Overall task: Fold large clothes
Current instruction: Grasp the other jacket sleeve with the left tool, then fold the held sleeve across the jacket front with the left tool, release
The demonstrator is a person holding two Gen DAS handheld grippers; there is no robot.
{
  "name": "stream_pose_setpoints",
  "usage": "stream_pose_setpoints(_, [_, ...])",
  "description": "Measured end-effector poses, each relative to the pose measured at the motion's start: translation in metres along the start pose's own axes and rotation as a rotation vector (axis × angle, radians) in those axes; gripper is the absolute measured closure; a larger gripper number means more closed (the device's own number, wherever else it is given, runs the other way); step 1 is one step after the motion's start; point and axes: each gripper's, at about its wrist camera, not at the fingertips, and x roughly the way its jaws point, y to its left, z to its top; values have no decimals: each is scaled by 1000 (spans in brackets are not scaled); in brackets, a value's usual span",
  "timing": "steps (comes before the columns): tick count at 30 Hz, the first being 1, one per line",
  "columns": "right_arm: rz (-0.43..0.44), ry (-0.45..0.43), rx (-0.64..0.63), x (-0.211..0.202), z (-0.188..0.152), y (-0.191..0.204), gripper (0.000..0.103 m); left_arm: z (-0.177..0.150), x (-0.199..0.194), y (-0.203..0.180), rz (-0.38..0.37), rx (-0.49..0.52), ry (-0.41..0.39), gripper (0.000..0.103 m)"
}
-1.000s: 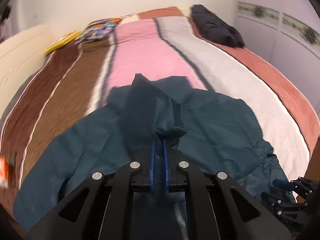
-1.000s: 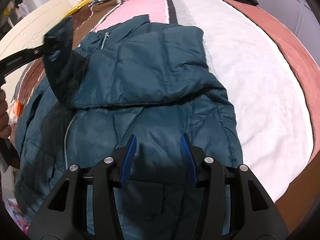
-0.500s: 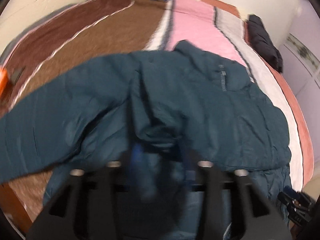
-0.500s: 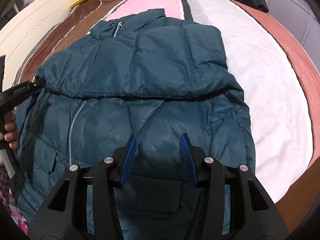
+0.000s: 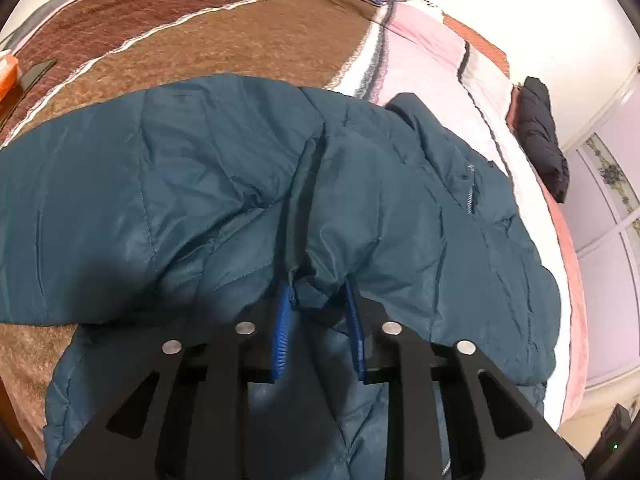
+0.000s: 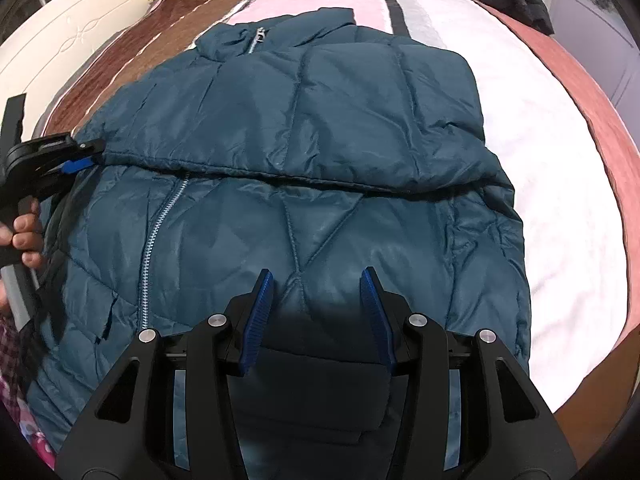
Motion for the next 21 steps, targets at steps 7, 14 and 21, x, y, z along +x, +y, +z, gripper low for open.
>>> stream_pose_setpoints(7, [6,7,-15,0,-1,7,57,-2,-8,6,23,14,15,54])
stream_pose_setpoints(14, [21,-3,-31,-5,-1,16,57,-15,-67,57,22,-61,-59,40])
stream_pose_setpoints(21, [28,3,-69,-5,1,36,57,-34,-115,162,68,-355,-140,34])
